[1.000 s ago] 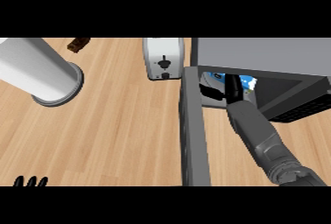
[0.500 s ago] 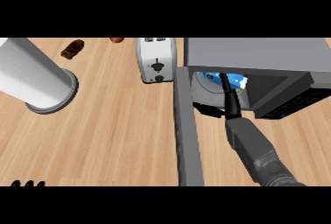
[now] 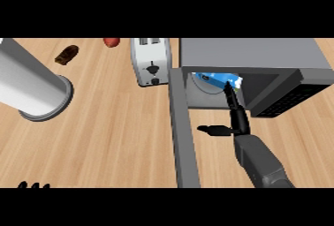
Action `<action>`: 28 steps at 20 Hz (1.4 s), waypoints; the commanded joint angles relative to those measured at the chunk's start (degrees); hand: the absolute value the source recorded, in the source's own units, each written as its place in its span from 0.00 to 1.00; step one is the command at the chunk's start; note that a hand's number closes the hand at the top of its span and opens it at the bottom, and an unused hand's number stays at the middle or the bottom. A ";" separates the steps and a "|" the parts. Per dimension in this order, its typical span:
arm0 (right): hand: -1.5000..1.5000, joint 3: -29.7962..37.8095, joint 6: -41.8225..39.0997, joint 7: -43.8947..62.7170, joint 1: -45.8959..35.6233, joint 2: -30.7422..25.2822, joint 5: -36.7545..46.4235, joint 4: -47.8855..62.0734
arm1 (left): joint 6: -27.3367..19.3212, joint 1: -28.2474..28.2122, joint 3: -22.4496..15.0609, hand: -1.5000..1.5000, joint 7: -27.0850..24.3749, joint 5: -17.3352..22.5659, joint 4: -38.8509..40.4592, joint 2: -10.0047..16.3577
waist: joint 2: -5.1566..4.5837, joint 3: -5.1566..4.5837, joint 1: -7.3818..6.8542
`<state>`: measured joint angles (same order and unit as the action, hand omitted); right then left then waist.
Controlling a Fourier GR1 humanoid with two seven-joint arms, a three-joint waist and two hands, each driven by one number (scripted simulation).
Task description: Pick up the milk, place it into the microwave and close the microwave
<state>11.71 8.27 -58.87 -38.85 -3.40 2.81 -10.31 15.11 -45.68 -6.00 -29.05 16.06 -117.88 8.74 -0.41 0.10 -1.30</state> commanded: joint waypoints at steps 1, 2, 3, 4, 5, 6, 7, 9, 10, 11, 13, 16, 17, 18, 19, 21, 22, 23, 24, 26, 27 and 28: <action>0.00 -2.38 -7.17 -2.46 5.45 -1.08 1.29 -1.73 | -0.35 -1.03 -3.52 0.00 -2.16 -5.78 1.79 -1.59 | 0.64 -0.11 1.19; 0.00 -2.38 -7.38 -3.38 6.02 -1.15 1.26 -2.20 | 0.29 1.95 -1.97 0.00 -0.70 -4.56 3.09 -0.31 | 0.44 -0.09 1.04; 0.00 -1.79 -8.73 -5.67 8.06 -3.13 0.78 -2.48 | 0.43 0.04 -2.47 0.00 0.90 -3.60 1.13 -0.07 | 0.35 -0.06 0.86; 0.00 -2.07 -6.55 -5.24 8.42 -0.75 0.87 -2.96 | -1.31 3.24 -2.47 0.00 3.39 -4.70 0.36 -0.37 | 0.32 -0.05 0.93; 0.00 -2.37 -7.78 -3.12 9.79 -1.53 0.44 -5.47 | 0.49 -0.91 -3.24 0.00 0.80 -4.42 0.92 -0.44 | 0.58 -0.11 1.15; 0.00 -3.03 -6.34 -0.17 9.02 -1.38 0.70 -7.56 | 1.16 4.05 -0.50 0.00 -0.40 -3.16 6.56 -0.33 | 0.57 -0.13 1.28; 0.00 -2.23 -9.81 -1.10 11.79 -3.60 -0.64 -9.04 | 0.20 1.95 -2.81 0.00 0.69 -4.90 2.76 -0.77 | 0.73 -0.14 1.69; 0.00 -2.84 -8.17 -0.26 13.32 -4.09 -0.54 -12.77 | -0.36 2.52 -5.28 0.00 1.39 -6.37 4.82 -2.03 | 0.82 -0.17 1.95; 0.00 -2.26 -9.47 -0.48 14.93 -4.67 -1.54 -14.00 | -0.80 2.70 -5.99 0.00 1.59 -6.72 4.27 -2.57 | 0.73 -0.15 1.77; 0.00 -2.91 -11.79 -2.23 18.35 -6.19 -1.21 -14.81 | 0.46 4.65 -5.78 0.00 2.06 -6.37 5.24 -1.51 | 0.86 -0.19 2.45; 1.00 -2.45 -11.77 -0.43 18.80 -7.40 -1.94 -16.67 | 1.31 5.50 -9.24 0.00 1.36 -10.18 7.18 -1.51 | 0.75 -0.17 2.03; 1.00 -1.94 -13.13 -3.43 23.14 -9.60 -2.59 -18.71 | 0.32 10.00 -12.21 0.00 6.98 -12.95 6.19 -1.37 | 0.60 -0.12 2.13; 1.00 -1.99 -13.69 -0.60 23.21 -9.32 -3.48 -21.62 | 1.17 11.21 -12.21 0.00 6.95 -13.47 8.59 -0.74 | 0.69 -0.17 2.30; 1.00 -2.85 -11.42 0.12 25.51 -7.71 -2.74 -22.02 | 1.70 10.84 -12.14 0.00 7.00 -14.34 8.37 0.44 | 0.63 -0.15 1.93; 0.00 -2.26 -15.03 -0.10 27.61 -10.62 -3.71 -23.09 | 0.24 15.74 -12.01 1.00 4.79 -16.96 15.52 -1.73 | 0.66 -0.20 2.64; 0.00 -1.10 -17.16 1.46 29.15 -12.24 -5.81 -25.88 | -1.10 14.49 -13.77 1.00 5.31 -20.27 10.87 -0.95 | 0.66 -0.15 1.93; 0.00 0.20 -18.99 1.23 30.27 -13.77 -7.30 -25.98 | -1.42 17.91 -13.17 1.00 9.53 -19.29 10.25 -1.46 | 0.58 -0.14 2.18; 0.00 -0.35 -18.58 1.11 33.04 -13.92 -7.12 -28.49 | -1.76 17.60 -14.90 1.00 6.79 -21.96 12.11 -1.75 | 0.65 -0.16 2.16; 0.00 0.09 -18.22 1.98 32.20 -13.93 -7.56 -28.30 | -0.70 23.72 -14.13 1.00 10.04 -20.81 15.89 -2.57 | 0.50 -0.15 2.27; 0.00 1.32 -22.07 4.06 34.04 -15.73 -10.46 -31.89 | -1.25 24.17 -15.27 1.00 7.32 -21.15 20.14 -4.46 | 0.53 -0.17 1.97; 0.00 2.19 -22.97 5.33 34.04 -16.82 -11.65 -32.54 | -2.91 27.45 -16.16 1.00 9.40 -21.26 21.53 -7.73 | 0.50 -0.17 2.15; 0.00 1.72 -21.32 2.96 36.17 -14.50 -11.10 -31.65 | -4.57 25.31 -17.41 1.00 9.35 -24.51 20.19 -6.55 | 0.48 -0.12 1.59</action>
<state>12.44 -9.86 -55.27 -6.52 -17.72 -6.12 -39.41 12.95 -23.50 -21.12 -20.75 -4.92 -100.83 4.27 0.13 -0.06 0.72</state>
